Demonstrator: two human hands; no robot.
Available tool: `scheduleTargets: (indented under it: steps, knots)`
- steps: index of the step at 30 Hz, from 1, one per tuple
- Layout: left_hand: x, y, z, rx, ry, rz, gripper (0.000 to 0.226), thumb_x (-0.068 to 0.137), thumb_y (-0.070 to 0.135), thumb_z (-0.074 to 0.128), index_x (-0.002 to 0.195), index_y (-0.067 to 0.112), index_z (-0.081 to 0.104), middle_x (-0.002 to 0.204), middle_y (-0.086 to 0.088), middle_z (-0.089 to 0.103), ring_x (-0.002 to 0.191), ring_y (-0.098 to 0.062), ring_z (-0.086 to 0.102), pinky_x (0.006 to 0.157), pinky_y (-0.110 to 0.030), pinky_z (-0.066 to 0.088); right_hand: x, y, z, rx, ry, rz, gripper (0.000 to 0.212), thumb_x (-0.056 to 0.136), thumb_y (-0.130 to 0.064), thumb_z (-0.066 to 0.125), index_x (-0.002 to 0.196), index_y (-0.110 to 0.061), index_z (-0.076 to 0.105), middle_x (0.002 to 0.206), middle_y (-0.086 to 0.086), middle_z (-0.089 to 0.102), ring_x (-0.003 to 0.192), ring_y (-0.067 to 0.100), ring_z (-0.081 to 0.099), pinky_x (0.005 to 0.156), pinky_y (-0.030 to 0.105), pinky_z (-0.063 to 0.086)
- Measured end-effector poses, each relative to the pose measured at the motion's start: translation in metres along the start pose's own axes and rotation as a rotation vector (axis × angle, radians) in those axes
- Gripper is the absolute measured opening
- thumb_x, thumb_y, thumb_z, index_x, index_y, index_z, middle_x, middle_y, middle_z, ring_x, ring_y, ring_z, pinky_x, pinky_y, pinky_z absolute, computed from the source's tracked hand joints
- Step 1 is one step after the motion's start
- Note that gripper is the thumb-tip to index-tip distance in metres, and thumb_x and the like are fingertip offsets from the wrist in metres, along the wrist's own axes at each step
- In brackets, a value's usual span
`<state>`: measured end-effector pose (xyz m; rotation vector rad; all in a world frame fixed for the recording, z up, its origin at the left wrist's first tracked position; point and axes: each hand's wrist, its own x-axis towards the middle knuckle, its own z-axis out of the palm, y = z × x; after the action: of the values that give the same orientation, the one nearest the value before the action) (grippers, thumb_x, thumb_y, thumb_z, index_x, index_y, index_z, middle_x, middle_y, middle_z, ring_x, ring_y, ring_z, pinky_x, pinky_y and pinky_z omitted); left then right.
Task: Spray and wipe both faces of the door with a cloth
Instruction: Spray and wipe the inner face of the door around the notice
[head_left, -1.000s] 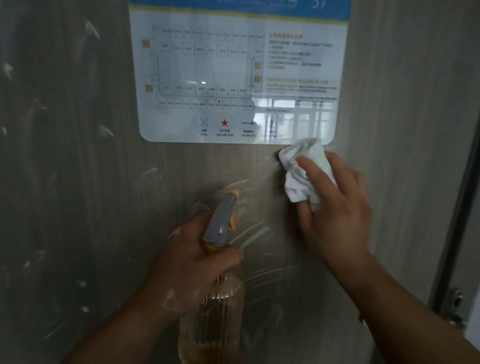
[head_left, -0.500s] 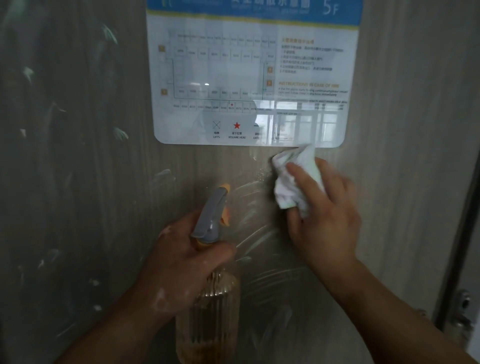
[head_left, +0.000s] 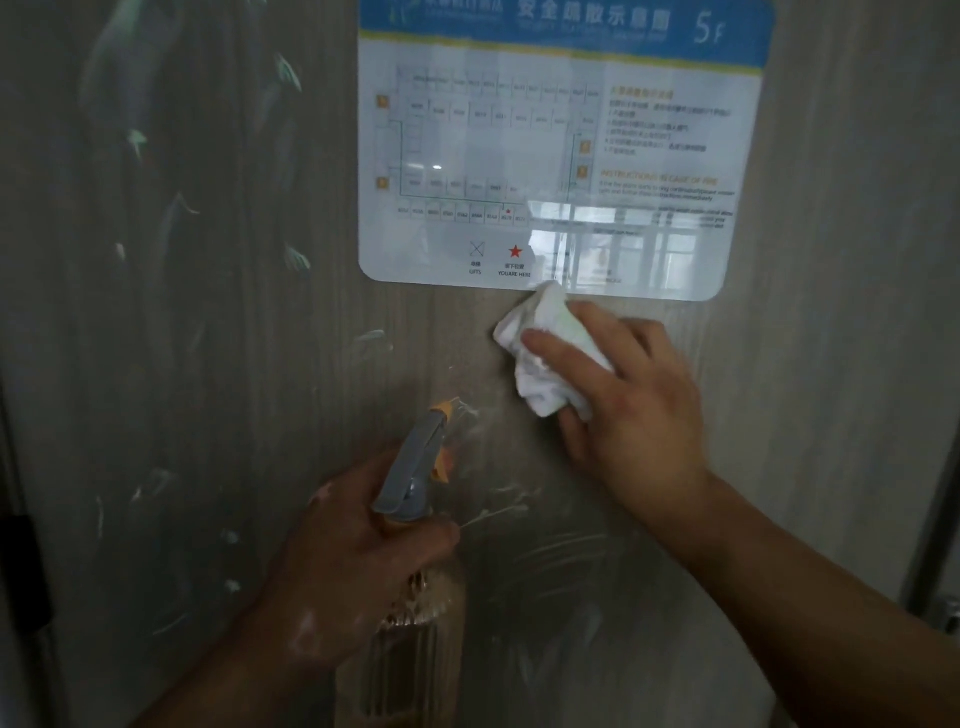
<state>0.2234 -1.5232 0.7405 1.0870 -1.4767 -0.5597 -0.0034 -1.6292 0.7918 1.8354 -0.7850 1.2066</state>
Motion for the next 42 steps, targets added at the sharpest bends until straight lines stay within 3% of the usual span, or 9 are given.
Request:
scheduleTargets:
  steps: [4,8,15,22,26,30,33,39,42]
  knots:
    - [-0.005,-0.004,0.005,-0.045,0.007,-0.019,0.034,0.069,0.003,0.085,0.085,0.032,0.073,0.05,0.005,0.053,0.047,-0.011,0.051,0.047,-0.03,0.049,-0.037,-0.018,0.011,-0.02,-0.218,-0.2,0.081,0.074,-0.036,0.087,0.146,-0.039,0.05,0.152,0.007,0.051,0.126,0.037,0.051,0.096,0.051,0.045]
    - [-0.011,-0.013,0.005,-0.03,-0.009,-0.031,0.044,0.055,0.035,0.08,0.098,0.039,0.075,0.061,-0.003,0.064,0.059,-0.019,0.062,0.061,-0.052,0.058,-0.082,0.002,0.005,-0.055,-0.348,-0.351,0.09,0.072,-0.032,0.086,0.15,-0.04,0.042,0.153,0.007,0.049,0.124,0.035,0.047,0.095,0.047,0.039]
    - [-0.019,-0.017,0.001,-0.078,0.024,-0.039,0.041,0.057,0.02,0.077,0.091,0.043,0.074,0.052,0.009,0.053,0.05,-0.009,0.048,0.05,-0.032,0.046,0.026,-0.004,0.006,0.012,-0.029,-0.138,0.047,0.088,-0.026,0.075,0.134,-0.03,0.069,0.144,0.011,0.06,0.115,0.039,0.055,0.085,0.049,0.048]
    - [-0.026,-0.02,-0.007,-0.123,0.051,-0.062,0.041,0.06,0.015,0.075,0.091,0.04,0.076,0.057,0.003,0.059,0.053,-0.014,0.055,0.05,-0.034,0.05,-0.054,-0.038,0.022,-0.011,-0.366,-0.435,0.077,0.077,-0.035,0.083,0.146,-0.041,0.048,0.154,0.005,0.049,0.128,0.036,0.046,0.096,0.046,0.036]
    - [-0.028,-0.019,-0.014,-0.09,0.049,-0.039,0.04,0.061,0.016,0.078,0.095,0.035,0.075,0.055,0.007,0.056,0.053,-0.01,0.053,0.05,-0.031,0.049,-0.035,-0.023,0.014,0.003,-0.306,-0.319,0.082,0.075,-0.033,0.088,0.147,-0.037,0.048,0.15,0.013,0.053,0.125,0.04,0.05,0.095,0.051,0.047]
    - [-0.028,-0.016,-0.023,-0.069,0.044,-0.027,0.038,0.072,-0.008,0.082,0.089,0.025,0.075,0.05,0.007,0.05,0.046,-0.009,0.046,0.043,-0.023,0.043,0.032,-0.027,0.014,0.048,-0.104,-0.17,0.053,0.087,-0.03,0.078,0.139,-0.031,0.064,0.145,0.014,0.058,0.118,0.041,0.056,0.091,0.053,0.051]
    - [-0.023,-0.012,-0.025,-0.048,0.054,0.006,0.033,0.066,0.009,0.085,0.089,0.03,0.075,0.054,0.01,0.056,0.048,-0.002,0.05,0.046,-0.019,0.045,0.045,-0.04,0.022,0.062,-0.047,-0.15,0.046,0.09,-0.034,0.074,0.135,-0.032,0.067,0.142,0.01,0.06,0.116,0.038,0.058,0.091,0.05,0.049]
    - [-0.025,-0.016,-0.023,-0.151,0.026,-0.06,0.036,0.064,0.014,0.078,0.096,0.031,0.074,0.064,-0.021,0.063,0.053,-0.021,0.062,0.05,-0.037,0.055,-0.037,-0.039,0.025,0.031,-0.306,-0.312,0.07,0.081,-0.04,0.08,0.146,-0.036,0.053,0.148,0.011,0.053,0.125,0.036,0.052,0.096,0.05,0.046]
    - [-0.027,-0.022,-0.025,-0.072,0.056,-0.026,0.033,0.07,0.0,0.084,0.092,0.023,0.075,0.056,0.004,0.06,0.051,-0.008,0.055,0.05,-0.03,0.051,-0.025,-0.037,0.021,0.085,-0.246,-0.232,0.059,0.086,-0.043,0.075,0.142,-0.032,0.06,0.141,0.013,0.058,0.119,0.034,0.055,0.091,0.049,0.051]
